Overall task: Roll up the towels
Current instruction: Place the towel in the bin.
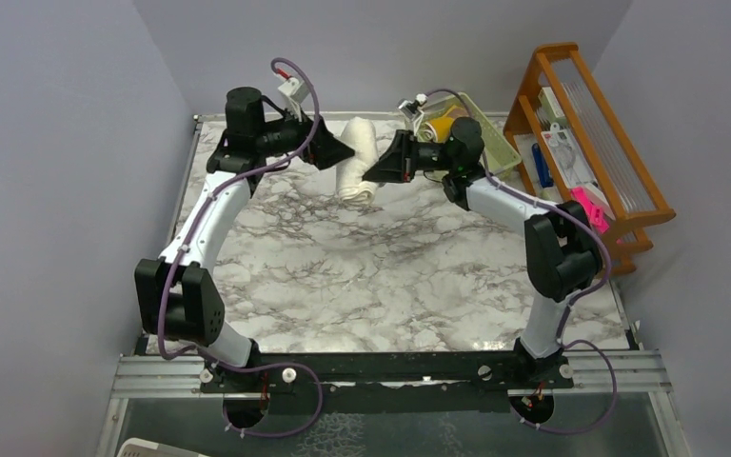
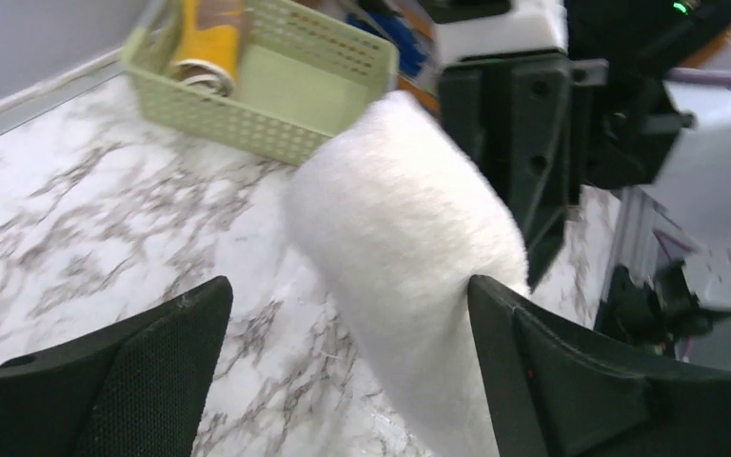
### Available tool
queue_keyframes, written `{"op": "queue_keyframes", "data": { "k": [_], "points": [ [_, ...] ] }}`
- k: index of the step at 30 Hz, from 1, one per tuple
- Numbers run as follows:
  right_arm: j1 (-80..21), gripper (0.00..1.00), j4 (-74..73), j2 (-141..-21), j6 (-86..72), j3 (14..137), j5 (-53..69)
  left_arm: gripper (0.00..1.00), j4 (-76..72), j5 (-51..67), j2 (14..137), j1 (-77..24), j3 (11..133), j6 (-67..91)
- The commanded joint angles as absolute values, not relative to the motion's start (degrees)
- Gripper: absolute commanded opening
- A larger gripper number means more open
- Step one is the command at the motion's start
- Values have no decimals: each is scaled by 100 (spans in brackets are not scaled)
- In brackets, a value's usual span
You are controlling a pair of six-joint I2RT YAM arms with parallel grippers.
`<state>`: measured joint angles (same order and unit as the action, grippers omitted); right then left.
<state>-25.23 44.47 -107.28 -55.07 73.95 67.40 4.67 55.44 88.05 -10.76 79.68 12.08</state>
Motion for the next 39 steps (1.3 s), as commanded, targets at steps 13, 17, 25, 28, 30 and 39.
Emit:
{"op": "queue_keyframes", "data": {
  "k": [13,17,25,28,30,39],
  "points": [
    [-631,1,2841,-10132,-5432,6271,1946,99,-252,4381,8073,88,7238,2875],
    [-315,1,2686,-10785,-5739,6727,1717,99,-118,4389,7954,88,7076,2766],
    [-88,1,2264,-11975,-6009,7710,1547,99,62,4420,7942,88,7025,2586],
    [-88,1,1842,-12374,-5975,8245,1631,99,62,4434,7965,87,6999,2575],
    [-88,1,1413,-12690,-5926,8733,1794,99,35,4429,7992,86,6987,2592],
    [-97,14,-151,-13552,-5733,10126,1971,99,-60,4518,8199,83,6930,2687]
  ]
}}
